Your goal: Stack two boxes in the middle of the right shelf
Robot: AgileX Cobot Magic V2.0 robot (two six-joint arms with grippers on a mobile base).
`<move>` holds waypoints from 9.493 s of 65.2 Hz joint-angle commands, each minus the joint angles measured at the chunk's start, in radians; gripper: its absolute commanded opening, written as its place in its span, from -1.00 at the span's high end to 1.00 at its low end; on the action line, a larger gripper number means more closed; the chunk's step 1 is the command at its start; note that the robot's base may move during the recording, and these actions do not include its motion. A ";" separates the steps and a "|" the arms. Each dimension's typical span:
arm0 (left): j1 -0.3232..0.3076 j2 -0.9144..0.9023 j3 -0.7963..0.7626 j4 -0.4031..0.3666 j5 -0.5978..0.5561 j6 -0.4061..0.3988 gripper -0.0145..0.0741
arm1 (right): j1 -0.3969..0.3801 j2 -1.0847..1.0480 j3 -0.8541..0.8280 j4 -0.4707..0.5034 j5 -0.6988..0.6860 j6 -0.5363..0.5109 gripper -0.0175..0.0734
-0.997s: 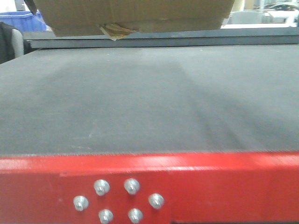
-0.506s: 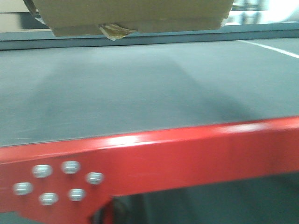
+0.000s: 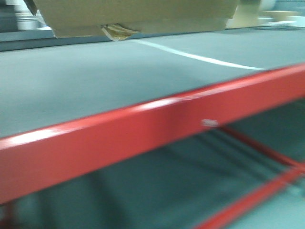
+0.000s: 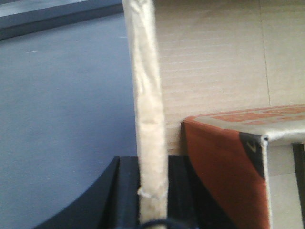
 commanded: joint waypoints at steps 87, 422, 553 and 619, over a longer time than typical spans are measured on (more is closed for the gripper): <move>-0.004 -0.009 -0.012 -0.005 -0.052 0.001 0.92 | 0.001 -0.017 -0.013 -0.008 -0.088 0.003 0.95; -0.004 -0.009 -0.012 -0.005 -0.052 0.001 0.92 | 0.001 -0.017 -0.013 -0.008 -0.109 0.003 0.95; -0.004 0.051 -0.012 -0.045 -0.034 0.001 0.67 | 0.016 0.036 -0.013 0.119 0.165 0.003 0.29; -0.004 0.021 -0.010 -0.155 -0.030 0.107 0.92 | 0.017 -0.038 -0.011 0.171 0.225 -0.088 0.97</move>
